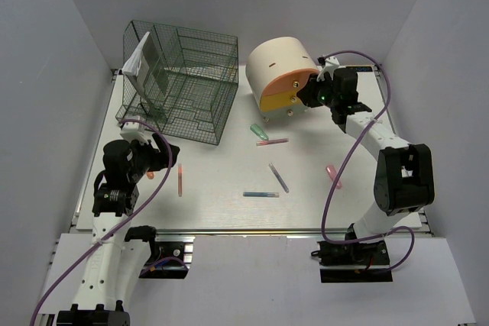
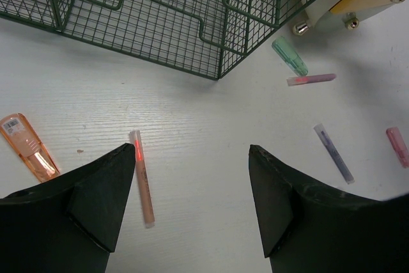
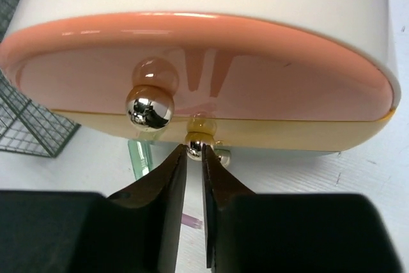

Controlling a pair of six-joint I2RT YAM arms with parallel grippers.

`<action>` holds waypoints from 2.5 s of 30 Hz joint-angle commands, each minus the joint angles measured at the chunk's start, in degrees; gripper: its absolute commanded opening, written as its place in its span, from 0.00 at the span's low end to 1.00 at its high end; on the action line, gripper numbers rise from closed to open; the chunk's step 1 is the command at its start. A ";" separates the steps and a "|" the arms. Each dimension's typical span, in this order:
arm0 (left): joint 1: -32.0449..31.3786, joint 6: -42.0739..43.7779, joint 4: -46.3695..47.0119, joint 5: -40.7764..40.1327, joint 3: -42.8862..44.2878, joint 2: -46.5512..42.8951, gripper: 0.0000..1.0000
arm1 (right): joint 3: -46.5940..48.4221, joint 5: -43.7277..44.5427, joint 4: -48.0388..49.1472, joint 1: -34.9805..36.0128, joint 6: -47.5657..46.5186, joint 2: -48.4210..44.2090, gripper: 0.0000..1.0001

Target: Organize the desk

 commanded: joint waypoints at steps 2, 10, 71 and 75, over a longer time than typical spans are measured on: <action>0.25 0.34 0.18 -0.39 -0.57 -0.04 0.81 | 2.60 -2.49 -1.07 0.18 -6.66 0.51 0.23; 0.25 0.34 0.18 -0.30 -0.57 0.14 0.81 | 4.27 -2.14 -2.05 0.53 -5.08 4.99 0.54; 0.25 -0.36 0.71 -0.39 -0.92 -1.53 0.27 | -14.28 -3.29 -22.40 -0.52 -26.95 -20.58 0.02; 0.25 -0.63 0.89 -0.31 -1.09 -1.71 0.00 | -13.22 -0.23 -36.21 -0.79 -37.14 -20.15 0.18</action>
